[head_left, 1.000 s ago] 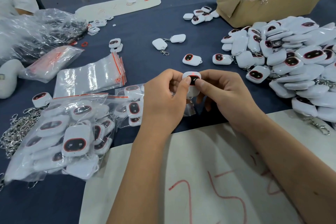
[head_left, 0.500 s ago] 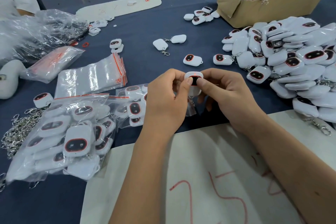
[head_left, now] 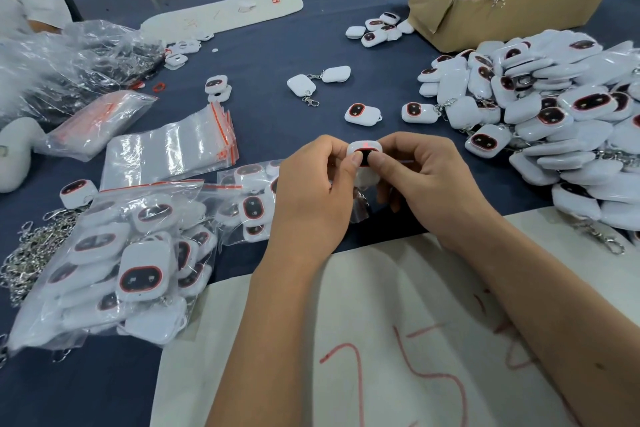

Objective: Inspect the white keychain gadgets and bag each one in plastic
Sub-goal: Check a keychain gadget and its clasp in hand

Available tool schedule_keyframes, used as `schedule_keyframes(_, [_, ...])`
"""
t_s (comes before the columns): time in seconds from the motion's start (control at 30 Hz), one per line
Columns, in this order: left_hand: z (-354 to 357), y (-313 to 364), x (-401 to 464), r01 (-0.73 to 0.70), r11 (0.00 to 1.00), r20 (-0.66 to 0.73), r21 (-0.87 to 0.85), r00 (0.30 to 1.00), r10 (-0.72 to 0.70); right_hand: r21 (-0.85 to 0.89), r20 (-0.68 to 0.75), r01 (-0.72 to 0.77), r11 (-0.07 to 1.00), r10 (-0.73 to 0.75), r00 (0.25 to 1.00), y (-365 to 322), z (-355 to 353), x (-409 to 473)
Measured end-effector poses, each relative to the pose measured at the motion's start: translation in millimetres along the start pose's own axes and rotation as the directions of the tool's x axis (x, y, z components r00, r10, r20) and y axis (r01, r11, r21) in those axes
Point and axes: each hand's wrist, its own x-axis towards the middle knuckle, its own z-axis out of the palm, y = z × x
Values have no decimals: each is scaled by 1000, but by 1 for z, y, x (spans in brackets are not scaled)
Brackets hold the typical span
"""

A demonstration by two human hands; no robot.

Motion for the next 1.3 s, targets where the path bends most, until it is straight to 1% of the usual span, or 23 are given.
schedule_keyframes(0.17, [0,0,0,5,999,-11,42,1000,-5,7,10,-45,999,45,999,0,-1,1])
schedule_keyframes(0.3, [1,1,0,7,997,14,81,1000,-8,-13,6,-62,998,62,998,3,-1,3])
schedule_keyframes(0.4, [0,1,0,15,998,7,67,1000,-16,2,1,-60,998,60,998,4,-1,2])
schedule_keyframes(0.53, [0,1,0,14,998,13,67,1000,-15,-29,10,-64,997,65,998,5,-2,4])
schedule_keyframes(0.6, [0,0,1,26,999,3,39,1000,-26,-24,11,-55,998,56,998,4,-1,3])
schedule_keyframes(0.77, [-1,-1,2,41,999,-30,0,999,-41,-16,87,-30,999,31,996,2,0,1])
schedule_keyframes(1.0, [1,-2,3,43,999,14,-16,999,-43,-59,44,-34,998,36,998,5,-2,1])
schedule_keyframes(1.2, [2,-2,2,47,998,-16,-35,999,-48,-18,55,-15,1000,16,998,5,-1,1])
schedule_keyframes(1.3, [3,-3,2,43,999,-8,-12,999,-43,-57,39,-20,998,22,999,7,0,2])
